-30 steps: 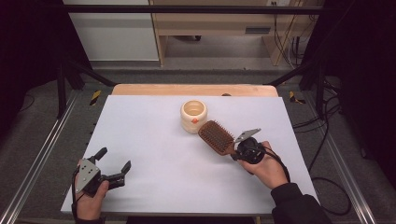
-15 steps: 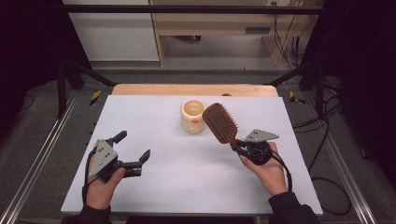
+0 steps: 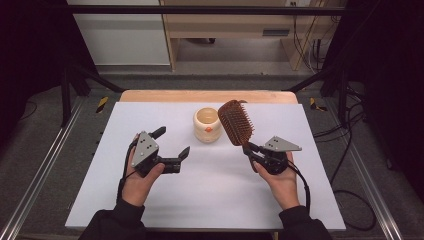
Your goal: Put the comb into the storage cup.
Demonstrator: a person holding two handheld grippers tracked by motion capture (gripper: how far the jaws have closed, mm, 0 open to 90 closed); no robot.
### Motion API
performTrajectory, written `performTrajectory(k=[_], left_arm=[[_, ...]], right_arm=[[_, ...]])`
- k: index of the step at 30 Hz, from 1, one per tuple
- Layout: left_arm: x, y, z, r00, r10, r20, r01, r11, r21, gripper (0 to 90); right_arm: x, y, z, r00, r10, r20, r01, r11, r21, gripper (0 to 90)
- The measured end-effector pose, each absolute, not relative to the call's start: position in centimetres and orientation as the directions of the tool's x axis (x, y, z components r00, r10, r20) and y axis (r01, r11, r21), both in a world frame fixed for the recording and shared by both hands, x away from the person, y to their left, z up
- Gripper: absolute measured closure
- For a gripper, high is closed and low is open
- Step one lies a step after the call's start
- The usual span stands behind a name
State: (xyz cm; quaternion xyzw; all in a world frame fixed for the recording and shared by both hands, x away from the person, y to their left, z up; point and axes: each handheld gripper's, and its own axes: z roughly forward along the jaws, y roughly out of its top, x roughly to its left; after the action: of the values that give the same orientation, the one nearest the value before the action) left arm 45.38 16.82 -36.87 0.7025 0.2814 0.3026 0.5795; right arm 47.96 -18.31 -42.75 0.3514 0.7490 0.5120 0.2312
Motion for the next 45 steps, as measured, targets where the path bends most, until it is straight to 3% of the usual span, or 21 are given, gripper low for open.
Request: performTrajectory(k=[14, 19, 26, 45], left_arm=[[46.8, 12.4, -35.6, 0.725, 0.688, -0.011, 0.107, -0.096, 0.99, 4.3], [46.9, 11.3, -35.4, 0.73, 0.684, 0.014, 0.097, -0.123, 0.988, 4.7], [47.2, 11.0, -35.3, 0.738, 0.673, -0.051, 0.133, -0.072, 0.988, 4.6], [46.9, 10.6, -34.8, 0.753, 0.653, -0.084, 0.148, -0.044, 0.988, 4.4]], right_arm=[[47.1, -17.5, -42.9, -0.664, 0.747, 0.024, 0.247, 0.189, 0.95, 72.9], [46.9, -17.1, -42.9, -0.653, 0.757, 0.016, 0.238, 0.185, 0.953, 72.9], [46.9, -16.9, -42.9, -0.657, 0.754, 0.022, 0.233, 0.175, 0.957, 72.9], [46.7, -16.6, -42.6, -0.651, 0.759, 0.009, 0.212, 0.17, 0.962, 72.9]])
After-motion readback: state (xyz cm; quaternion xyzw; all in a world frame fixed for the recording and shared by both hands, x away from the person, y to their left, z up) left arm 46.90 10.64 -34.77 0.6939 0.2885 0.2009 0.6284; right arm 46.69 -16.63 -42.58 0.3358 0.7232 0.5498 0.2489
